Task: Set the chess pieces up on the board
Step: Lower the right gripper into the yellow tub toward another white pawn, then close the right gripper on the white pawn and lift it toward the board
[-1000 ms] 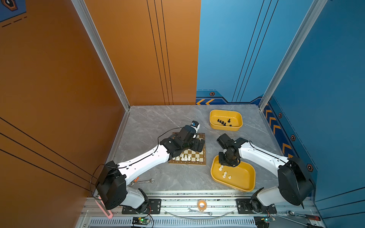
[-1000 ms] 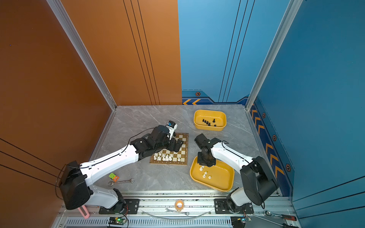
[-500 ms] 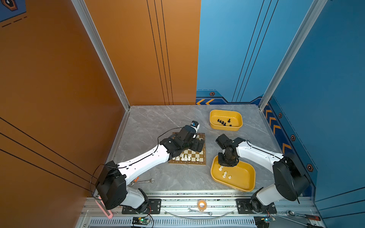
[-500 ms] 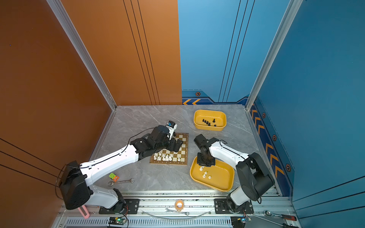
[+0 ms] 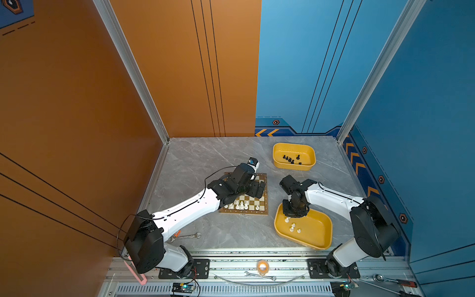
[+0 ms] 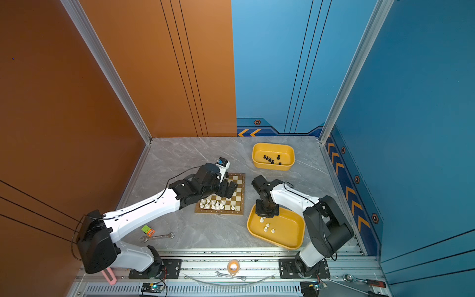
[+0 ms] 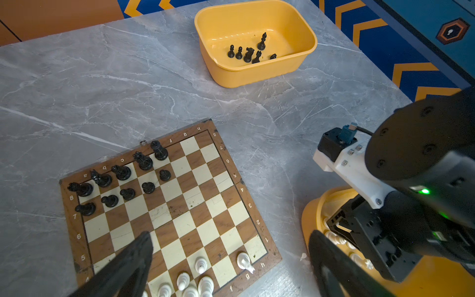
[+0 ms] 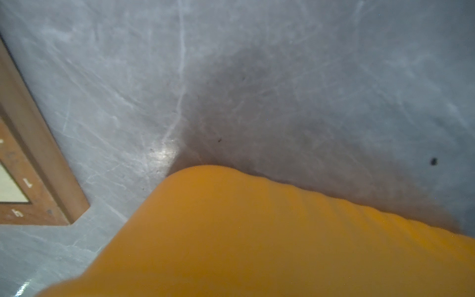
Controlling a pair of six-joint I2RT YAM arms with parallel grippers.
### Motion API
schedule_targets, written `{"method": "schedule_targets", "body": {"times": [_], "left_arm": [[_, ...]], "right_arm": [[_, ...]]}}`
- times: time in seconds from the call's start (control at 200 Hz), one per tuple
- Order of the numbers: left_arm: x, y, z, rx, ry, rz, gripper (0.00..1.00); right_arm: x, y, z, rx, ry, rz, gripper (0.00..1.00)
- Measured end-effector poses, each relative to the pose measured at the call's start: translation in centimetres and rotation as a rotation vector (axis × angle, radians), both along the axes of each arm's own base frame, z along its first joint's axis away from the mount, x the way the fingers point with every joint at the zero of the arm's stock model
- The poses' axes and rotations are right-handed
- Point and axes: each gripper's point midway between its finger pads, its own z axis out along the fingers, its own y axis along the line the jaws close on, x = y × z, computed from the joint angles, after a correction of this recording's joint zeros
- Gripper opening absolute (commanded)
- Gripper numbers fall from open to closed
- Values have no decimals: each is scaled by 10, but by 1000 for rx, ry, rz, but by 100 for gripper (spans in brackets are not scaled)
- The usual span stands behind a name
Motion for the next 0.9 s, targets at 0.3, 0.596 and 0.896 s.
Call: {"method": "schedule_targets", "body": {"times": [0.3,0.596,0.896], "left_arm": [[0,4,5,-2,-12,10,95],[6,19,3,2,-11,47,95],[9,80,1,-15,-20,179,96]], "right_arm": [[6,4,3,4,-11,16,10],[23,9,31,4,-57,38,9],[48,27,87,41,-140,74,9]]}}
